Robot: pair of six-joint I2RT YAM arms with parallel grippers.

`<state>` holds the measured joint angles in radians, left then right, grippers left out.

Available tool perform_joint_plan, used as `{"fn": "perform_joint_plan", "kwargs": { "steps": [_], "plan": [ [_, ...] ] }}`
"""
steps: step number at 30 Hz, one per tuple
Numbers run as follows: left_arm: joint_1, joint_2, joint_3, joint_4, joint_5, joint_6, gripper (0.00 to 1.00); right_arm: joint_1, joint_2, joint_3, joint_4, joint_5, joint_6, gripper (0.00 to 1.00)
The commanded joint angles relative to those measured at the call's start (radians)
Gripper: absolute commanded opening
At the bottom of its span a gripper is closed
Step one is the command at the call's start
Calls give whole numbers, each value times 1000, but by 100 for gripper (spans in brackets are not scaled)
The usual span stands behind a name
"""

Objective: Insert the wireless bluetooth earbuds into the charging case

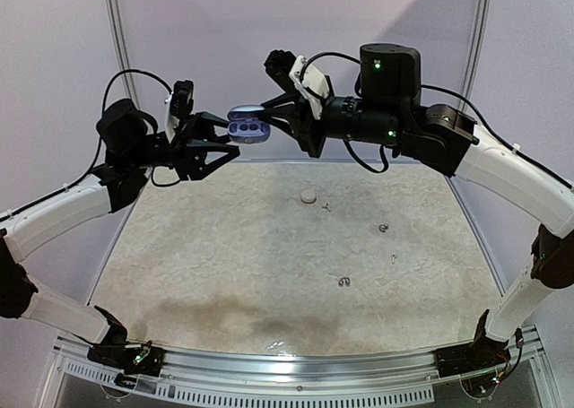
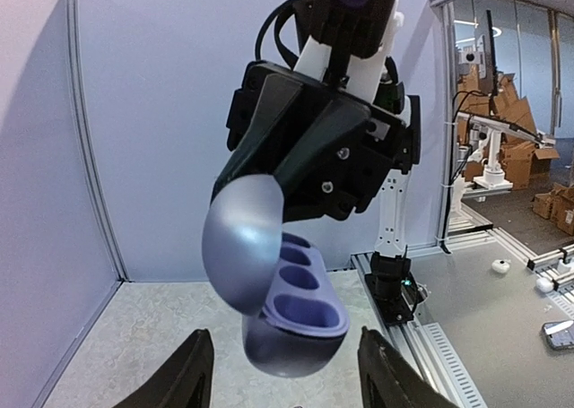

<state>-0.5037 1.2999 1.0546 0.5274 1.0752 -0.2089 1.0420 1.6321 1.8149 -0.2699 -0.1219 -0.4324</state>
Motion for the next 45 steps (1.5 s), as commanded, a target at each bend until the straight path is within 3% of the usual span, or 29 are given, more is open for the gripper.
{"fn": "perform_joint_plan", "kwargs": {
  "steps": [1,6,14,20,27,38,45],
  "plan": [
    [-7,-10,26,15,-7,12,53,8,22,26,-6,22,-8,4],
    [-8,1,28,-17,0,29,39,8,23,26,0,22,8,3],
    [-7,16,34,-52,12,41,44,9,22,32,12,16,9,3],
    [-7,19,36,-60,11,55,38,7,29,36,-2,10,7,3],
    [-10,28,34,7,-10,27,46,7,38,33,-7,13,7,3],
    [-27,35,38,8,-20,23,40,9,55,37,20,13,30,3],
    [-27,35,26,-31,-21,39,41,8,51,46,47,15,39,3]
  ]
}}
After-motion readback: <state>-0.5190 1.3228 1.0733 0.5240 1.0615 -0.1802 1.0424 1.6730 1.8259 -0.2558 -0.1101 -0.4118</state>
